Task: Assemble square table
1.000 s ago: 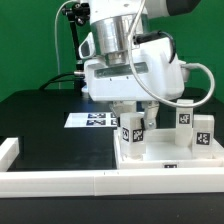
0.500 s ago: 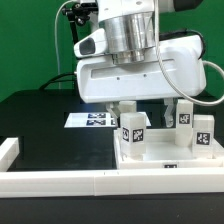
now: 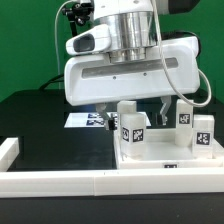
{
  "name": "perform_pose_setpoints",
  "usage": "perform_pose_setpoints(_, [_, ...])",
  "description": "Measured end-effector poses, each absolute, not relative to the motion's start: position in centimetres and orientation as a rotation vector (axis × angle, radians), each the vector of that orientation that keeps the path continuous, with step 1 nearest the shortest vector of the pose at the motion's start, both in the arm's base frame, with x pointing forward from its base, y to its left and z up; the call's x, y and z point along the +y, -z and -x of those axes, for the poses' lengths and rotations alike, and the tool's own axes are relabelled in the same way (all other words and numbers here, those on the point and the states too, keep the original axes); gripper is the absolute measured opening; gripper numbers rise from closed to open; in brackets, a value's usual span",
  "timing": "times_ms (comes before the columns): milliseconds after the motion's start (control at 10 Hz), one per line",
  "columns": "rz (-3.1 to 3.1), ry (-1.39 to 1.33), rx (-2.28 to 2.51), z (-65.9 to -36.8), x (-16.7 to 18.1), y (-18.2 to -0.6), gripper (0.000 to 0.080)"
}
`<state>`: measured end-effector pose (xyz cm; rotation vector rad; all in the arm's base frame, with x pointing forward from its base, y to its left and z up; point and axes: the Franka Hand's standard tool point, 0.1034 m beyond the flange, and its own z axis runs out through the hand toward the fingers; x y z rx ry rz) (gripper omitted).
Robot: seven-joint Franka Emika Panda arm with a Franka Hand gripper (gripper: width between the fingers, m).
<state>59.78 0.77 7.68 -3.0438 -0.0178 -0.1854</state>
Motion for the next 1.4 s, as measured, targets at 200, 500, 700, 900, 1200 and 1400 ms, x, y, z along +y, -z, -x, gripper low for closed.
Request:
perform_pose_setpoints(200, [3.05,0.203,-0.326,-59.74,0.62,-7.47,0.0649])
perform_pose_setpoints(500, [3.03,0.21,-0.566,-59.87,0.45,-7.38,0.0649])
perform_pose_setpoints(700, [3.007,0.213,-0.707,-59.86,0.35,-7.37,0.0625])
perform_pose_setpoints(900, [3.007,0.212,-0.708,-59.85,0.35,-7.35,0.0451])
perform_pose_setpoints(1200, [3.008,0.212,-0.702,-59.84,0.35,-7.34,0.0289])
perform_pose_setpoints(1400, [3.014,0.212,-0.662,-59.84,0.35,-7.34,0.0289])
